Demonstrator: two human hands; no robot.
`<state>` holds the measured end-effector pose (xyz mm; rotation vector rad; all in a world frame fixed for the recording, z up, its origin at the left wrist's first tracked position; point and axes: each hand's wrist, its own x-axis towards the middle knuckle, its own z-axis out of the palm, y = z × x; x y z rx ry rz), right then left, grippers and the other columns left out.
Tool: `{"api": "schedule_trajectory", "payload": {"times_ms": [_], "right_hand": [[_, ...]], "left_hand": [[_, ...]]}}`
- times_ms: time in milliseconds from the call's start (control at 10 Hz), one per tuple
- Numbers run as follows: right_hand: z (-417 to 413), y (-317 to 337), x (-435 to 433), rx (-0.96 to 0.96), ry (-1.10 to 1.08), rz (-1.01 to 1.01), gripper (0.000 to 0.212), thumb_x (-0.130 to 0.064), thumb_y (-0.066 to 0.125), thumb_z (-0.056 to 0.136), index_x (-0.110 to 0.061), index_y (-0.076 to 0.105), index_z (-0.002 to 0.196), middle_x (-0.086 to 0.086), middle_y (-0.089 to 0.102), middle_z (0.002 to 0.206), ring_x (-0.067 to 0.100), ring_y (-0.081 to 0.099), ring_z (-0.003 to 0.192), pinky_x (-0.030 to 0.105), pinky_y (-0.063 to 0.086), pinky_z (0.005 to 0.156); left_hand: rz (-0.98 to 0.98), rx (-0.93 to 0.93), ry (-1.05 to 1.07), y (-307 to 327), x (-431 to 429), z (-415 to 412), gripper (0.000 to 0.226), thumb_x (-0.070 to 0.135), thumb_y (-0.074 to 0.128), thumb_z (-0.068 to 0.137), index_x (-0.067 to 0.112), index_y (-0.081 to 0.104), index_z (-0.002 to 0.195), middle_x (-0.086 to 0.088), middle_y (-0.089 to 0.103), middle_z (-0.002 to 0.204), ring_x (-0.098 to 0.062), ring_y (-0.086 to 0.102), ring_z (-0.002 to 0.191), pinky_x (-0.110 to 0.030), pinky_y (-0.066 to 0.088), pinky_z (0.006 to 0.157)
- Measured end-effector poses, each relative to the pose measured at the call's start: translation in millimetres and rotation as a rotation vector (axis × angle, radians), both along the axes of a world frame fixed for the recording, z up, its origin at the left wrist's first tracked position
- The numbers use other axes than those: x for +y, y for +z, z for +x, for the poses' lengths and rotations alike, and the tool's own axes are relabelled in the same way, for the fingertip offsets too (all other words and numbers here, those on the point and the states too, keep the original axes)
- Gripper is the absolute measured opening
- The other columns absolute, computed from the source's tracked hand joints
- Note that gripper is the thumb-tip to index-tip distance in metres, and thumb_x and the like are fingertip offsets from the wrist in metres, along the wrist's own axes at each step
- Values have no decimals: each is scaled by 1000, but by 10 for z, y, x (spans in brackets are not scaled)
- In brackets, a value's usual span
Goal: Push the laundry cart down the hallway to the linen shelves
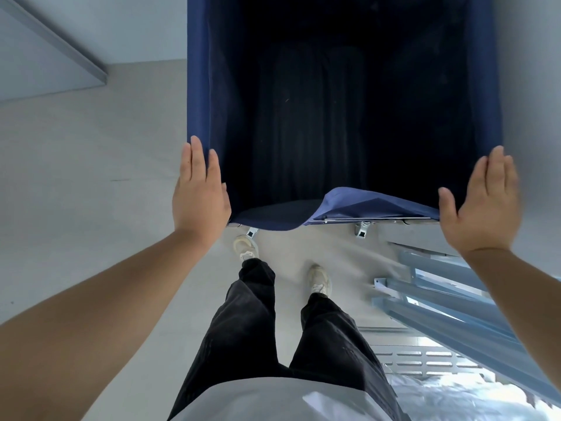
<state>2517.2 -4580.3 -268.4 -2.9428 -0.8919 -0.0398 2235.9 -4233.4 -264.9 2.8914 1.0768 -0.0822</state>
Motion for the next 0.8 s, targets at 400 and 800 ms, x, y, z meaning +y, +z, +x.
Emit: {"api": "schedule_trajectory", "payload": {"times_ms": [400, 800], "right_hand": [[-37, 32, -18, 81, -14, -27, 72, -46, 34, 96, 2, 26, 149, 18, 16, 161, 34, 12, 148, 50, 22, 117], [-292, 345, 205, 315, 57, 68, 69, -49, 26, 99, -9, 15, 154, 4, 4, 165, 19, 2, 152, 35, 4, 121]], "left_hand": [[-17, 55, -15, -13, -4, -39, 64, 20, 57, 86, 0, 33, 142, -27, 18, 156, -41, 20, 144, -49, 42, 102], [-198, 95, 49, 299, -539, 16, 72, 48, 33, 97, 5, 16, 151, -15, 7, 161, -28, 6, 149, -41, 15, 118]]}}
